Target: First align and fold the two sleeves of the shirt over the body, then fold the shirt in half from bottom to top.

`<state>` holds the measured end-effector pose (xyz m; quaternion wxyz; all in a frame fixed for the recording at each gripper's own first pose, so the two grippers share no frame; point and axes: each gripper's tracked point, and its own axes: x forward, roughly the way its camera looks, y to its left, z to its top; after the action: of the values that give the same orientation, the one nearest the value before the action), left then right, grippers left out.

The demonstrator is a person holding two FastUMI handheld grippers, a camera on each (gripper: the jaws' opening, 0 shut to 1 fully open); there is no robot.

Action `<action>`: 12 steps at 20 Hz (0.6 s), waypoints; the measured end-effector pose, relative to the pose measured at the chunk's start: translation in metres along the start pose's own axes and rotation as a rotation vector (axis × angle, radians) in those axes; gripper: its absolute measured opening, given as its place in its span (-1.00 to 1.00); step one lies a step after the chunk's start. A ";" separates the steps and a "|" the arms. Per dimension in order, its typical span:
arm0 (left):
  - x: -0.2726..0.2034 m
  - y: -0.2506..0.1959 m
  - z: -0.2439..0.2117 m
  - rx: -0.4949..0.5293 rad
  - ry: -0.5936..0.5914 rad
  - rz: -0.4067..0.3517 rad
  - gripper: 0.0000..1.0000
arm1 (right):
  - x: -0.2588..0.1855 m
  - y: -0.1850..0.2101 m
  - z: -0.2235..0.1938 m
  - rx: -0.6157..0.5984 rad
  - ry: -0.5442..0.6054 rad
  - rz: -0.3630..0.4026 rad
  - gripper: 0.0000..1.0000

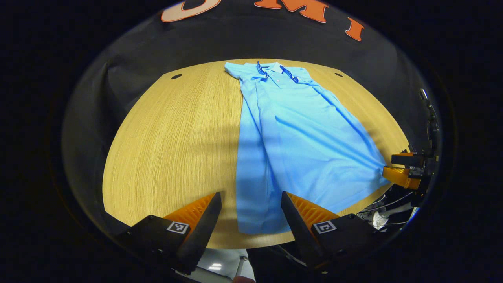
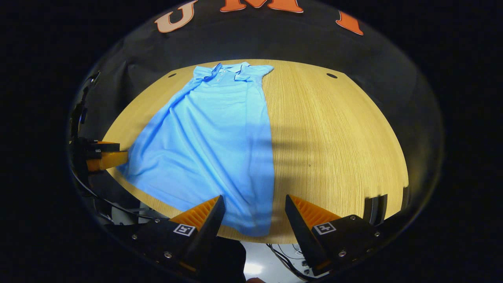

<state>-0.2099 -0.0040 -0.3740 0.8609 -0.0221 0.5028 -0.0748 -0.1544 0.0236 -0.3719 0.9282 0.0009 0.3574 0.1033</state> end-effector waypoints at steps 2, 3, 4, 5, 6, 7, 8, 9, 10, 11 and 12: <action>0.004 -0.001 -0.013 0.008 0.020 0.012 0.97 | 0.006 0.000 -0.008 -0.013 0.026 -0.014 0.87; 0.006 -0.002 -0.017 0.009 0.027 0.009 0.99 | 0.006 0.001 -0.008 -0.013 0.023 -0.015 0.87; 0.007 -0.003 -0.020 0.009 0.038 0.010 0.97 | 0.008 0.001 -0.006 -0.009 0.017 -0.018 0.88; 0.008 -0.003 -0.014 0.002 0.009 0.012 1.00 | 0.008 0.001 -0.006 -0.003 0.020 -0.019 0.87; 0.009 -0.003 -0.018 -0.008 0.022 0.018 0.99 | 0.009 0.002 -0.005 -0.002 0.023 -0.020 0.87; 0.011 -0.003 -0.014 -0.012 0.003 0.022 0.97 | 0.009 0.004 -0.003 -0.002 0.027 -0.020 0.84; 0.008 -0.006 -0.015 -0.013 0.008 0.024 0.99 | 0.010 0.009 -0.004 -0.009 0.037 -0.016 0.64; 0.011 -0.009 -0.012 -0.011 0.005 0.023 0.79 | 0.010 0.012 -0.003 -0.021 0.047 -0.010 0.46; 0.012 -0.011 -0.013 -0.010 0.016 0.025 0.55 | 0.011 0.012 -0.002 -0.015 0.061 -0.016 0.10; 0.014 -0.012 -0.010 -0.019 0.023 0.029 0.21 | 0.013 0.010 0.000 0.002 0.071 -0.028 -0.10; 0.015 -0.014 -0.009 -0.031 0.037 0.032 -0.13 | 0.015 0.009 0.002 0.028 0.090 -0.035 -0.55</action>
<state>-0.2122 -0.0199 -0.3896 0.8522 -0.0263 0.5199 -0.0536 -0.1439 0.0355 -0.3792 0.9127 0.0031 0.4003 0.0819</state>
